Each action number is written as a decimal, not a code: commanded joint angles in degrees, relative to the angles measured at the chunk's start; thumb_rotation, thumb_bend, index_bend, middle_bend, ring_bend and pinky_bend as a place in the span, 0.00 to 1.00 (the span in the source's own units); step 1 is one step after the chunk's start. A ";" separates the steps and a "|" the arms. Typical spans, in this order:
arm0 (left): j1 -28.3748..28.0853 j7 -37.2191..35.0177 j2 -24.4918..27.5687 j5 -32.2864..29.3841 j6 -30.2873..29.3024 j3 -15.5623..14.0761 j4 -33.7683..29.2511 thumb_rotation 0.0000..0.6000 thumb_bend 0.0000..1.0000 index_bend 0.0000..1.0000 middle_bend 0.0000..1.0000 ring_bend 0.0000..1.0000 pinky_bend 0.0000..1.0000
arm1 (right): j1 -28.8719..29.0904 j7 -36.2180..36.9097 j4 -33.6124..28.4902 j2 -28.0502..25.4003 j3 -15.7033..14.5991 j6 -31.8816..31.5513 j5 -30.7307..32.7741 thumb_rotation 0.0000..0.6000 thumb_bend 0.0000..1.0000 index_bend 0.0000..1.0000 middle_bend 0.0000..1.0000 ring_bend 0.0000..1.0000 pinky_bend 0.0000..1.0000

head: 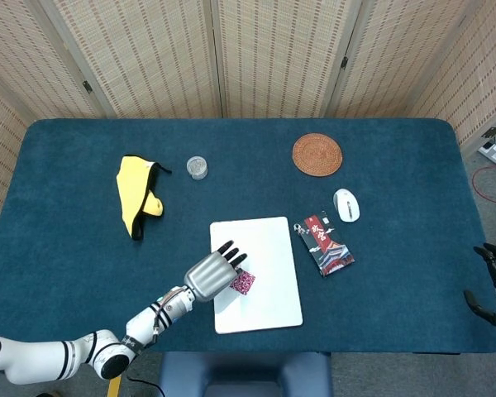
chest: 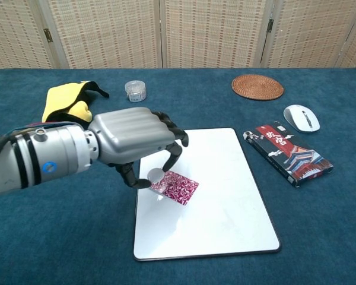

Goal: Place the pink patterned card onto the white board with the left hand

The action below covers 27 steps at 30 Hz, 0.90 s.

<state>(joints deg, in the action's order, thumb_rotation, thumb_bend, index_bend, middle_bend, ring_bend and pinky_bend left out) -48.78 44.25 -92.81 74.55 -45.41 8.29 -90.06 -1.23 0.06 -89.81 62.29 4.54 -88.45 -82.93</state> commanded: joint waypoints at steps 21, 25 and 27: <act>-11.06 13.54 -7.28 -20.82 -0.70 -0.84 4.32 1.00 0.36 0.49 0.21 0.19 0.13 | -0.85 2.56 2.00 -0.18 0.13 -0.26 0.72 1.00 0.31 0.18 0.18 0.24 0.16; -11.65 14.94 -6.62 -23.37 -2.64 -1.75 2.90 1.00 0.36 0.36 0.20 0.17 0.12 | -0.83 2.66 2.10 -0.11 0.17 -0.20 0.72 1.00 0.31 0.18 0.18 0.24 0.16; -11.61 14.96 -6.05 -23.93 -3.73 -2.00 1.77 1.00 0.36 0.25 0.19 0.16 0.12 | -0.84 2.69 2.10 -0.07 0.19 -0.19 0.74 1.00 0.31 0.18 0.18 0.24 0.16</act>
<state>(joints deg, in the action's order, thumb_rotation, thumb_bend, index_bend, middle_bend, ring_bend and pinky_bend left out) -60.27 58.99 -99.30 51.16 -48.42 6.62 -87.58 -2.07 2.75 -87.70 62.22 4.74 -88.65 -82.19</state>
